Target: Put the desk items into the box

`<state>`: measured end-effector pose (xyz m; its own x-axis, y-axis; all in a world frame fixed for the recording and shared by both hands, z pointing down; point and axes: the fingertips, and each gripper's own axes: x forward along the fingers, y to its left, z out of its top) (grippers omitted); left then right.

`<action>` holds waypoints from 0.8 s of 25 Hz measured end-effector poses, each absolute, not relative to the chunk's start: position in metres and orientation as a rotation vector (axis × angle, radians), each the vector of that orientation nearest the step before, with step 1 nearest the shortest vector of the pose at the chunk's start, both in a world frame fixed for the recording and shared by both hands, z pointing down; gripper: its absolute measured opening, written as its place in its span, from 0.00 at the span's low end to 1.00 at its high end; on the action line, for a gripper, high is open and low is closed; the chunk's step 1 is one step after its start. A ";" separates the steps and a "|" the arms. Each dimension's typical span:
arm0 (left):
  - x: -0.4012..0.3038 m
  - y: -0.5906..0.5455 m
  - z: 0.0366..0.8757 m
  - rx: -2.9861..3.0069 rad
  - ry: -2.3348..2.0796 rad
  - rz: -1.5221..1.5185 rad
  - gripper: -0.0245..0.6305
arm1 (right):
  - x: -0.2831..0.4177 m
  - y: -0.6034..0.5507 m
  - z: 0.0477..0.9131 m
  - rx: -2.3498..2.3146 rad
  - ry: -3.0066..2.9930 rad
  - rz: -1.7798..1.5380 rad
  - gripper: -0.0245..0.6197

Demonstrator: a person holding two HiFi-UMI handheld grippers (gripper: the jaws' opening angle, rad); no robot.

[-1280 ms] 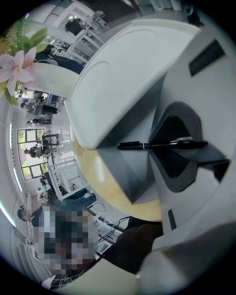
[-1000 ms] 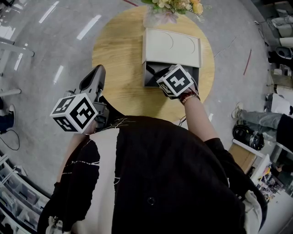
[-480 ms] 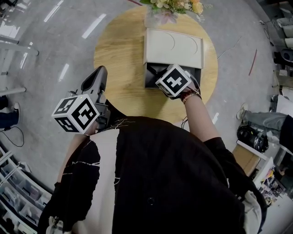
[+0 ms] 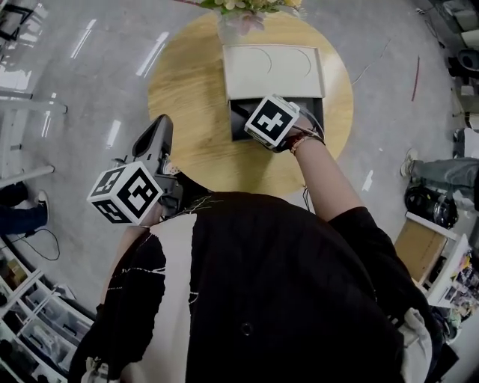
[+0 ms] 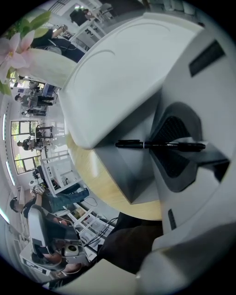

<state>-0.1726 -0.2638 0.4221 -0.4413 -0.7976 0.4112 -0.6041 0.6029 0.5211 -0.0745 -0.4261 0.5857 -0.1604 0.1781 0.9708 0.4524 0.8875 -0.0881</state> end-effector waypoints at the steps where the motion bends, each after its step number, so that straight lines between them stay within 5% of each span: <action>1: -0.172 -0.270 0.420 1.131 -2.183 -0.395 0.05 | -0.074 -0.426 0.586 -0.466 -1.741 -0.240 0.11; 20: -0.201 -0.240 0.376 1.316 -2.154 -0.390 0.05 | -0.071 -0.432 0.588 -0.248 -1.744 -0.196 0.15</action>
<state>-0.2012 -0.2399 0.3764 -0.3456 -0.8810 0.3230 -0.7116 0.4704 0.5218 -0.0714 -0.4323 0.5880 -0.1763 0.0572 0.9827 0.2736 0.9618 -0.0069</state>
